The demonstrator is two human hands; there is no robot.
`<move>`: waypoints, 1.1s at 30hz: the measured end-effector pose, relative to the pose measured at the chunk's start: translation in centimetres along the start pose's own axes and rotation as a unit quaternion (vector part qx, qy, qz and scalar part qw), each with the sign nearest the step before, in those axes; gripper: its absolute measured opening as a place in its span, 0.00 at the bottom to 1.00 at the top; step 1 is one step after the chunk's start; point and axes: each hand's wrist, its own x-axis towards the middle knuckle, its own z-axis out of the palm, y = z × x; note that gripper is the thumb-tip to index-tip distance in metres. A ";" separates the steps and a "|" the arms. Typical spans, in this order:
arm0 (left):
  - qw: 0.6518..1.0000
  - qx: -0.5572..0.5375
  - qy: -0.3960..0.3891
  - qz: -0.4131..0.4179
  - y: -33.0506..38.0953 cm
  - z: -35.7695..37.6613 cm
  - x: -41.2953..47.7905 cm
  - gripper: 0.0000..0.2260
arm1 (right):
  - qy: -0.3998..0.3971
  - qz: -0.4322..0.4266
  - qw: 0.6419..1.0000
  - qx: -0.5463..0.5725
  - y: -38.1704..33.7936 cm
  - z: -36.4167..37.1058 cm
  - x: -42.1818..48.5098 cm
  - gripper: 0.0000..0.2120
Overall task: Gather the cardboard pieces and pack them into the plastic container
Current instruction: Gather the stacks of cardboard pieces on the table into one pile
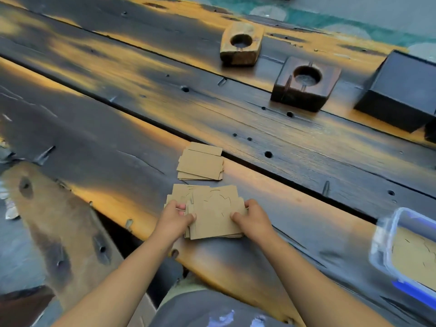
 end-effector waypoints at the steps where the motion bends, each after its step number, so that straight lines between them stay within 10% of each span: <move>1: 1.000 -0.006 -0.005 0.007 0.0 -1.2 1.0 0.11 | 0.000 0.000 1.000 0.002 -1.0 0.7 0.4 0.12; 33: 0.989 0.117 -0.087 -0.006 -4.3 -7.8 10.4 0.22 | 0.031 0.087 0.995 -0.027 -5.7 7.3 3.2 0.12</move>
